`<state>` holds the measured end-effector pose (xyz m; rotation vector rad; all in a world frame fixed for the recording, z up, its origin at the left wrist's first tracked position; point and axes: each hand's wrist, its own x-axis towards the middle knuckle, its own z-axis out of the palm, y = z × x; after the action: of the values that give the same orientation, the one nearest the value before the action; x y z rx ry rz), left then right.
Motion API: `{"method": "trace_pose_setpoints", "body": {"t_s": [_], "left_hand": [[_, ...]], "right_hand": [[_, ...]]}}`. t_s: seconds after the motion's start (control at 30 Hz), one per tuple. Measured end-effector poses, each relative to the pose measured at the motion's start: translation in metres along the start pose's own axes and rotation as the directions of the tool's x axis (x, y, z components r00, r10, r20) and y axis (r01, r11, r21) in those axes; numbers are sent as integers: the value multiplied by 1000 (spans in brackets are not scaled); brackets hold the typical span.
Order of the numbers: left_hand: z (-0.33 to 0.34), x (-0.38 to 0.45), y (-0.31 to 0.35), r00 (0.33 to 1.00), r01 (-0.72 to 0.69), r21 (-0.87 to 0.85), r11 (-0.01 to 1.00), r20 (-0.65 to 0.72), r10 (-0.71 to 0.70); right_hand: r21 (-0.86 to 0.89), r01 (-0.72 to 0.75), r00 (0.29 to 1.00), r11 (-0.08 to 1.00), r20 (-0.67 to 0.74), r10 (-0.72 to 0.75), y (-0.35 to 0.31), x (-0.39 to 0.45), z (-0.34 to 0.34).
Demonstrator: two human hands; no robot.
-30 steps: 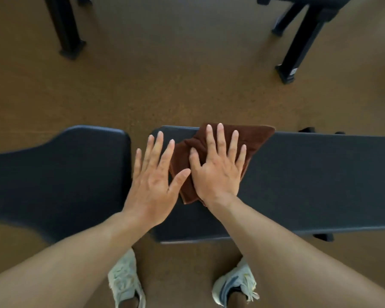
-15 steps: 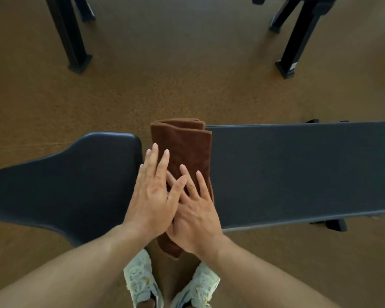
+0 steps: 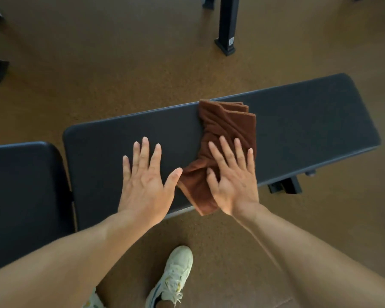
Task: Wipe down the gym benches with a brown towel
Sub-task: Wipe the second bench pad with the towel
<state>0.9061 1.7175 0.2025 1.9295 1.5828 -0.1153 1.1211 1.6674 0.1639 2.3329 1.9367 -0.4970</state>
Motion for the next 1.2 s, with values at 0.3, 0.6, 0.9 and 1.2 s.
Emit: {"method": "trace_pose_setpoints", "body": {"t_s": [0.3, 0.6, 0.9, 1.2], "left_hand": [[20, -31, -55, 979, -31, -162, 986, -205, -3], [-33, -81, -174, 938, 170, -735, 657, -84, -336], [-105, -102, -282, 808, 567, -787, -244, 588, -19], [-158, -144, -422, 837, 151, -665, 732, -308, -452]], "right_hand": [[380, -464, 823, 800, -148, 548, 43, -22, 6], [257, 37, 980, 966, -200, 16, -196, -45, 45], [821, -186, 980, 540, 118, 159, -418, -17, 49], [639, -147, 988, 755, 138, 76, -528, -93, 77]]}}
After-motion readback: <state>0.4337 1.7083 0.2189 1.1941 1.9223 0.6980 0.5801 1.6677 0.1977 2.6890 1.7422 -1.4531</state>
